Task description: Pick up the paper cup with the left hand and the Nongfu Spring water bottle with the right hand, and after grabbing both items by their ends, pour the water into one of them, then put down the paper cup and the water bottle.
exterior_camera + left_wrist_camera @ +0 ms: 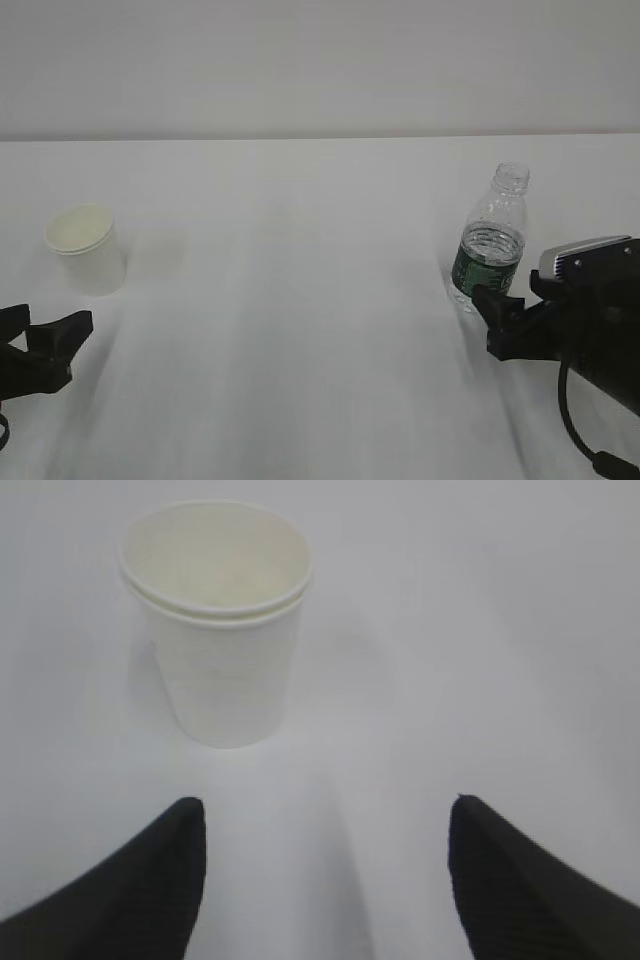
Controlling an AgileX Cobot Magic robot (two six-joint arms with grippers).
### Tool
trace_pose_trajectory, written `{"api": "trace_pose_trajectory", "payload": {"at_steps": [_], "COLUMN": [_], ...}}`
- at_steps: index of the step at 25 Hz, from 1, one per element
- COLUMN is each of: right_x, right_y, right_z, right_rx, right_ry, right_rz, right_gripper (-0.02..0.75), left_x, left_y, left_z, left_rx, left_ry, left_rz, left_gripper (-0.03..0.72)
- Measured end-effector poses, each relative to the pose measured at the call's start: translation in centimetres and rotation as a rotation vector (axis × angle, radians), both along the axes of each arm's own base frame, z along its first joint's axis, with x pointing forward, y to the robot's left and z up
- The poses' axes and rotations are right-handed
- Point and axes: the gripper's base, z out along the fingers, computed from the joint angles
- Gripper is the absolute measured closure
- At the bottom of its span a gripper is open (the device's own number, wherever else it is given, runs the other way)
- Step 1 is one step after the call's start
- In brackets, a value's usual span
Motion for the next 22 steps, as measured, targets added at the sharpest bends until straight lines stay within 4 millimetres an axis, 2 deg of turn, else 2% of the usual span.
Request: {"api": "trace_pose_trajectory", "payload": {"at_steps": [10, 22], "right_x": [1.3, 3.6], "right_y": [0.3, 0.8], "right_z": [-0.9, 0.0], "right_rx": [0.002, 0.016], "right_ry": [0.005, -0.071], "right_rz": [0.009, 0.009], "right_gripper": [0.15, 0.15], "left_x": [0.0, 0.0], "left_y": [0.1, 0.1], "left_z": [0.0, 0.0], "left_rx": [0.0, -0.001], "left_ry": [0.0, 0.0], "left_rz": [0.007, 0.018], "left_gripper": [0.141, 0.141]}}
